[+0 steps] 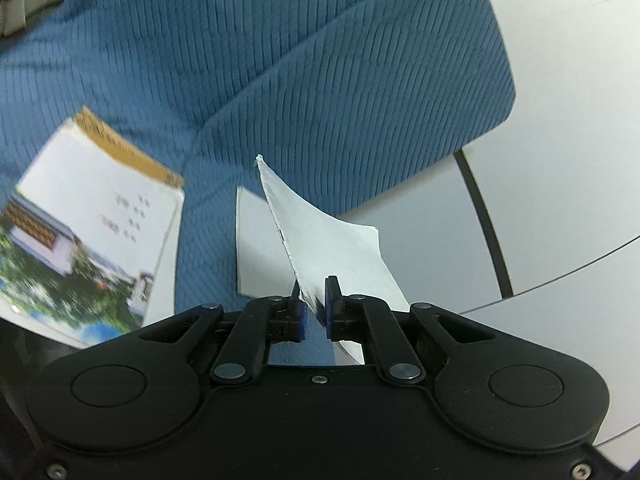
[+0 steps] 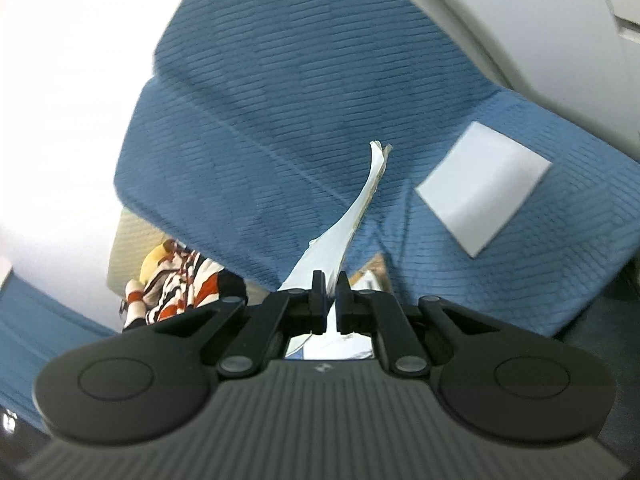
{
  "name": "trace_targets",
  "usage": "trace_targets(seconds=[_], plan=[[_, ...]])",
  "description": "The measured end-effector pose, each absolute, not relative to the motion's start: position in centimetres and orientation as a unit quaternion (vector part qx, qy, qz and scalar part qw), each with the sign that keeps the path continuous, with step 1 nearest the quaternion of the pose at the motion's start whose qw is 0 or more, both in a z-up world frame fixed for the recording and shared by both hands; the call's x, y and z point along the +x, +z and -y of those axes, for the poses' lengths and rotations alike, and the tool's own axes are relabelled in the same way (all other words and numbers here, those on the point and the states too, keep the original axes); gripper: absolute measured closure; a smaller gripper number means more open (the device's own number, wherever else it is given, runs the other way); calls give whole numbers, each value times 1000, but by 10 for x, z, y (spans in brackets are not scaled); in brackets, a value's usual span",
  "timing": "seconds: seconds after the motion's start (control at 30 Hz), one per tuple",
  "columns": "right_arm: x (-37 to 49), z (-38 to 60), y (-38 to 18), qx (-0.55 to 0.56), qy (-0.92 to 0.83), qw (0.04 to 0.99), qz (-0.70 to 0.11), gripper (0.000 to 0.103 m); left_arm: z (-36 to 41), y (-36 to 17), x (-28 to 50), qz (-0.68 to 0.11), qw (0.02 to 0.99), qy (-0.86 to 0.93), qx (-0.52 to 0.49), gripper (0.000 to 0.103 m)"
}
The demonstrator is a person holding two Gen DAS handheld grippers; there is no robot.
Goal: Organize objects
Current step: 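Lift the white sheets with both grippers and carry them toward the book stack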
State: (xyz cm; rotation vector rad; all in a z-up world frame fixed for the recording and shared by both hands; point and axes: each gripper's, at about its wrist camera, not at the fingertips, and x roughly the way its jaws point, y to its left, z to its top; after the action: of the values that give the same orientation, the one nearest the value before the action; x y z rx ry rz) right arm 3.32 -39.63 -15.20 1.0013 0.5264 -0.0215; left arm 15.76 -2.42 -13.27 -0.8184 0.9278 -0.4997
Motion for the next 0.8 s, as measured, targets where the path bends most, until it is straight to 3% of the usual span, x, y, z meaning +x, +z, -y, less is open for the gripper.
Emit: trace_targets(seconds=[0.37,0.8], plan=[[76,353,-126,445,39,859,-252,93,-42,-110,158,-395,811,-212,-375,96],[120,308,-144,418,51,857,-296,92,-93,-147,173,-408,813,-187,-371,95]])
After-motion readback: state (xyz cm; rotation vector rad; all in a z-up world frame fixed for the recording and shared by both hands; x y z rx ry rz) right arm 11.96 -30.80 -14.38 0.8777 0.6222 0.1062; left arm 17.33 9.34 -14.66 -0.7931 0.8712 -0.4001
